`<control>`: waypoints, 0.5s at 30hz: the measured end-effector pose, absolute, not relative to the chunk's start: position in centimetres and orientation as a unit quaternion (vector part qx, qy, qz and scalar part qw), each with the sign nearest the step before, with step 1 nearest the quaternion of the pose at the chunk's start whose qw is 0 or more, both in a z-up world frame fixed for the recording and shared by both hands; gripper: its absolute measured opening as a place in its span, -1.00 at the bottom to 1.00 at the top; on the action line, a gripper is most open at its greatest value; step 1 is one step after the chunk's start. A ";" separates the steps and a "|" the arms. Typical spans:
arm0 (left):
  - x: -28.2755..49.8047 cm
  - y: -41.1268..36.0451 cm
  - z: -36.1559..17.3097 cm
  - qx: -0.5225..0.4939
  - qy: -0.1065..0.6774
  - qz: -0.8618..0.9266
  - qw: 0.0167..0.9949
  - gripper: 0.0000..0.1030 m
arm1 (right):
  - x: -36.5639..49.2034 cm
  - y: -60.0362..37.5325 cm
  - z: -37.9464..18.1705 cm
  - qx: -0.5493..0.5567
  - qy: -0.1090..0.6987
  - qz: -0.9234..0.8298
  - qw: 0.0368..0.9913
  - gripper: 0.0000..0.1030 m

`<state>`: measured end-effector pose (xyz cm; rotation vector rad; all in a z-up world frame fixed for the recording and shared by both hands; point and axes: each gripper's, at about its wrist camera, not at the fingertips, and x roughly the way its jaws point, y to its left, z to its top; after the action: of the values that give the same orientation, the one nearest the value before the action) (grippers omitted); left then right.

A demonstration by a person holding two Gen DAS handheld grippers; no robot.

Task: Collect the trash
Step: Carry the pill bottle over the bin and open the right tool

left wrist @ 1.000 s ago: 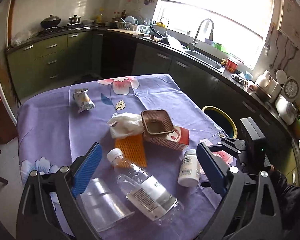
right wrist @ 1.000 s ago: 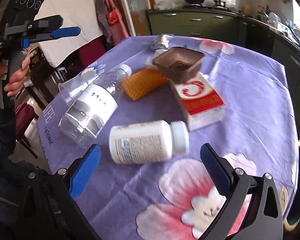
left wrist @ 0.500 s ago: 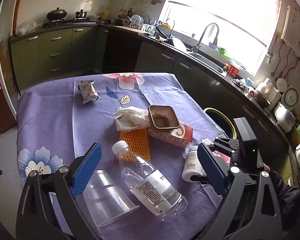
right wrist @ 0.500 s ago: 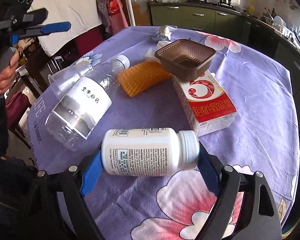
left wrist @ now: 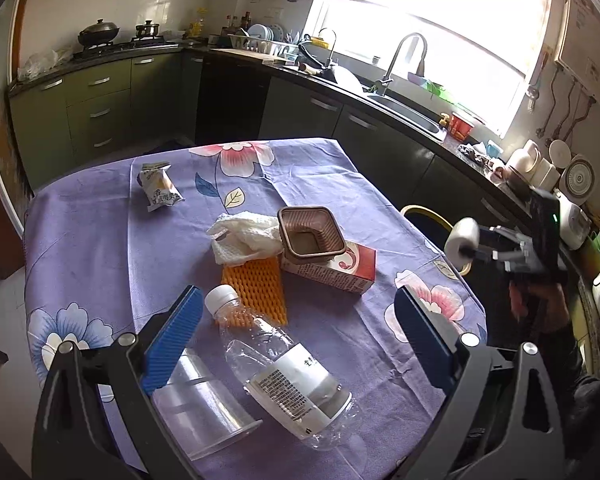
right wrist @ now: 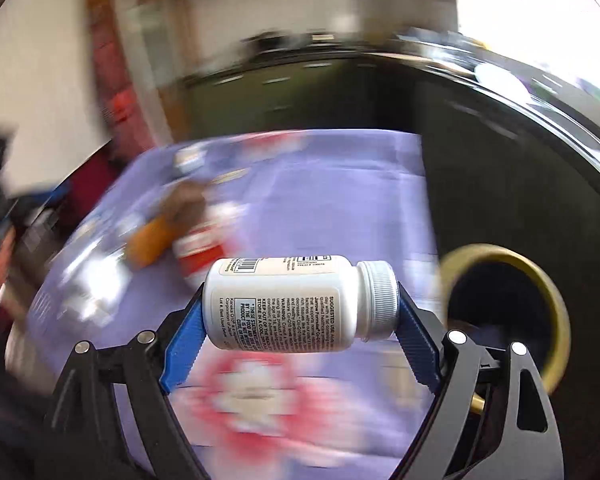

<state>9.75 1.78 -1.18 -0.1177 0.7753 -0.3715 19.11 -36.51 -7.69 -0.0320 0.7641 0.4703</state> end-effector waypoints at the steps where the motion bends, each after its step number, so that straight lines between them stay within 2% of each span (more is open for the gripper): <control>1: 9.8 1.6 -1.2 -0.055 0.376 -0.180 0.907 0.78 | 19.8 -38.0 -7.8 -0.007 0.375 0.202 0.905 0.64; 6: 10.2 0.5 -1.3 -0.045 0.382 -0.181 0.905 0.78 | 24.3 -44.7 -10.6 -0.006 0.424 0.065 0.903 0.64; 15: 11.5 -1.0 -1.4 -0.026 0.397 -0.178 0.900 0.78 | 28.6 -49.3 -14.4 0.013 0.448 -0.015 0.894 0.65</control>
<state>11.49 -1.01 -1.36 -0.0530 0.8217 -0.3683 28.64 -49.29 -14.40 0.0266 0.9289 -0.0319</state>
